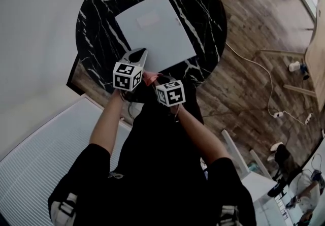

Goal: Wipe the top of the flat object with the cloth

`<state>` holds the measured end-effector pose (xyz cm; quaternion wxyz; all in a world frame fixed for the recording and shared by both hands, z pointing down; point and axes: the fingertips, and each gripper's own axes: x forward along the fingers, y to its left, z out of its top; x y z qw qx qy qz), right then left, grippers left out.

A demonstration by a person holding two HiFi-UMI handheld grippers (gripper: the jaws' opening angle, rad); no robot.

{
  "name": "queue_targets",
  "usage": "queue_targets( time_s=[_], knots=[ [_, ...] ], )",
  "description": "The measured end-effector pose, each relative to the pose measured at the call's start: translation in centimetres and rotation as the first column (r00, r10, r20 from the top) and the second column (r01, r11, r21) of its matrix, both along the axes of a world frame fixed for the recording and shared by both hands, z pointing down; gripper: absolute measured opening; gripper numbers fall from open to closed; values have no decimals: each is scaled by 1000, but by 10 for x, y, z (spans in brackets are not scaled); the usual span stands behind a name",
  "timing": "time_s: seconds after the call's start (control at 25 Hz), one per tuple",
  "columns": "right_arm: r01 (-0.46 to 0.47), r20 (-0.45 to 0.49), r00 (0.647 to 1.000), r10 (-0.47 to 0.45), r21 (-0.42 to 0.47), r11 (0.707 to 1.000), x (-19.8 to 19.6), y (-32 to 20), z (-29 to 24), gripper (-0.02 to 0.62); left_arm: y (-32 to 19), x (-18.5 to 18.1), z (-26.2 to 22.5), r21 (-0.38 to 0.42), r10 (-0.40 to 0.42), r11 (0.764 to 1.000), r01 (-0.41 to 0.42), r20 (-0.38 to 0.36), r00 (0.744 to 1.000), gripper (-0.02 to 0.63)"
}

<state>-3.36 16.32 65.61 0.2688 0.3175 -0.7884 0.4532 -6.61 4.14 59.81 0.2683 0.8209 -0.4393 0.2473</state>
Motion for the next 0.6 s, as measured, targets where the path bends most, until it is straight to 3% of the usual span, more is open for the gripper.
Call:
queue_targets(
  time_s=[0.24,0.6],
  knots=[
    [12,-13,1000,-12,13,1000,19,-9,0,8,-1,1,2,-19,-18,1000,18,19,1000,-2],
    [-63,-36,997,64,26,998,61,-32,-3,8,-3,0,6,-31,-33,999,34,51,998,-2]
  ],
)
